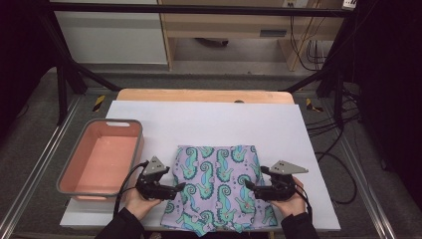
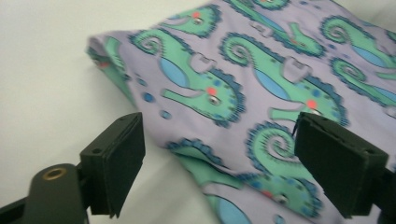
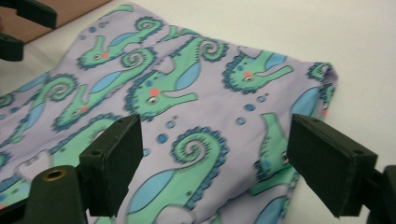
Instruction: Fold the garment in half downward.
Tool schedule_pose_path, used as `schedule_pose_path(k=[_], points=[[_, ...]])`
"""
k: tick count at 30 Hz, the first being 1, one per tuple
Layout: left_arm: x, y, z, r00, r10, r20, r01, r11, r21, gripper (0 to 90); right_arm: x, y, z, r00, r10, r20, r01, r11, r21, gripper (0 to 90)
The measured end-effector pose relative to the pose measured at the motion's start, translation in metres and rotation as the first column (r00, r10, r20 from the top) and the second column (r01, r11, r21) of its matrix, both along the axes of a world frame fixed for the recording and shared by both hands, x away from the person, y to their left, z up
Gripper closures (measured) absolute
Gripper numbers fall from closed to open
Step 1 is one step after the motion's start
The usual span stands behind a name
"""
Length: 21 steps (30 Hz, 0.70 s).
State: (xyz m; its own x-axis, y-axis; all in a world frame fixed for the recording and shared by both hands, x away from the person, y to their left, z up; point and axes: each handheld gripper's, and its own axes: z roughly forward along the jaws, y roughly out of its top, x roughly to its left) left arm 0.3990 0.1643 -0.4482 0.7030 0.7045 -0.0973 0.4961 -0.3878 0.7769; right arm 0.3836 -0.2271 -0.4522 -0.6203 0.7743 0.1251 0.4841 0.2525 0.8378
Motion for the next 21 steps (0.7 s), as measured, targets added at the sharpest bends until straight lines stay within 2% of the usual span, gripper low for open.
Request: schedule_pose_path(k=[2,5,9,12,15,21], points=[[0.007,0.000,0.001,1.0000,0.007,0.003,-0.007,1.0000,0.006,10.9,0.009,-0.001,0.001,0.9998,-0.018,-0.002,0.018,0.9998,-0.011,15.4],[0.016,-0.003,0.003,0.9993,0.035,0.015,-0.035,0.9992,0.018,9.8,0.024,-0.005,0.003,0.9984,-0.056,-0.007,0.056,0.9984,-0.013,14.6],[0.034,-0.007,0.003,0.9980,0.062,-0.007,-0.062,0.9980,0.014,9.2,0.040,-0.010,0.005,0.9961,-0.088,-0.005,0.088,0.9960,-0.011,15.5],[0.045,-0.010,0.001,0.9977,0.065,-0.017,-0.065,0.9978,0.015,8.3,0.049,-0.012,0.004,0.9948,-0.102,-0.004,0.102,0.9947,-0.016,15.5],[0.053,-0.012,-0.001,0.9974,0.068,-0.022,-0.068,0.9976,0.016,7.3,0.056,-0.015,0.002,0.9927,-0.121,-0.005,0.121,0.9927,0.001,15.3],[0.070,-0.011,-0.003,0.9920,0.122,-0.030,-0.122,0.9925,0.004,7.7,0.072,-0.016,-0.003,0.9892,-0.145,-0.018,0.145,0.9893,-0.016,17.8]])
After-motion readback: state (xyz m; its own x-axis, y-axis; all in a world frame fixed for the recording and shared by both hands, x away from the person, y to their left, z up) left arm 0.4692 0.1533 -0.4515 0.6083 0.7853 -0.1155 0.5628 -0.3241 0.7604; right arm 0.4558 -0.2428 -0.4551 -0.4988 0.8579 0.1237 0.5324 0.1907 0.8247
